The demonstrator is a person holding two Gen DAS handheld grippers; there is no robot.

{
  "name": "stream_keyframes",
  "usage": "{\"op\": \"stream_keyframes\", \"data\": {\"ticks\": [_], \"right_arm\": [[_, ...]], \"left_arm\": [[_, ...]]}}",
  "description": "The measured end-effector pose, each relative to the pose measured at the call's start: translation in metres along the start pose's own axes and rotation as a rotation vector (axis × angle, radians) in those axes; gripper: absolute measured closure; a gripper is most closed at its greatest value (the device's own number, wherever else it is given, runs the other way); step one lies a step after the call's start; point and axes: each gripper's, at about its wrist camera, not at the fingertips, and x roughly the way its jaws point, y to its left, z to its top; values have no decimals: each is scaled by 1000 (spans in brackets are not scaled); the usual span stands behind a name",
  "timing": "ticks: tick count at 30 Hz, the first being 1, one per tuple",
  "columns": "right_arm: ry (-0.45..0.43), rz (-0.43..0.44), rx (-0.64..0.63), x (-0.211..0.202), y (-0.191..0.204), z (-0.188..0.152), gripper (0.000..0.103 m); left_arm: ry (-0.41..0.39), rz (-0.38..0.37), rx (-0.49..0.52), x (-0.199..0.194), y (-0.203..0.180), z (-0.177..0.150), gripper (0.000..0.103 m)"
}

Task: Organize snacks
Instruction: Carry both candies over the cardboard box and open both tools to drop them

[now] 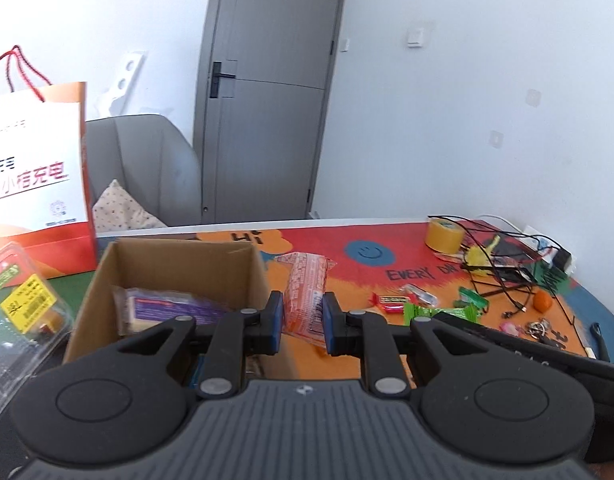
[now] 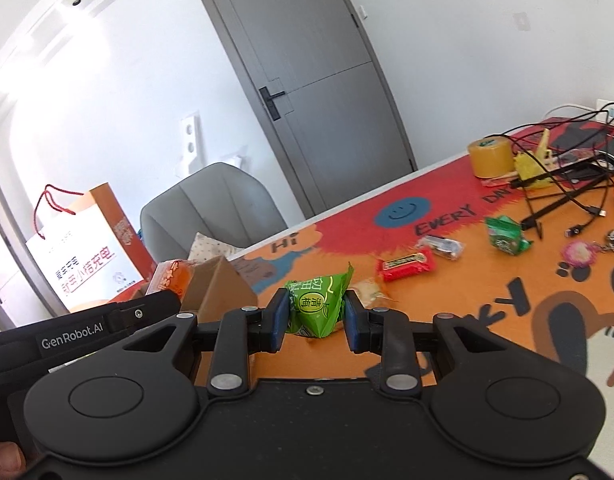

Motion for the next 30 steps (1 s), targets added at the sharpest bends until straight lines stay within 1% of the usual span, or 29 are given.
{"op": "stream_keyframes", "data": {"ticks": [8,17,21,24,27,30], "right_arm": [[13,48,-36,12,30,4,73],[31,102,-86,24,68,3,73],[42,130,-113,27,85,0,73],[57,155,-131,29,97,-2,73],[67,163,-146,31,105,-4,73],[77,168,-145,32,110,-4,73]], "left_arm": [[2,65,-55,-8,40,4,84],[15,120,-124,-25,79,-3,84],[45,128,-156,-30,90,-6,80],[30,149,-156,-37,96,-7,74],[12,155,-169,-44,102,-4,69],[6,160,-172,-47,105,-3,67]]}}
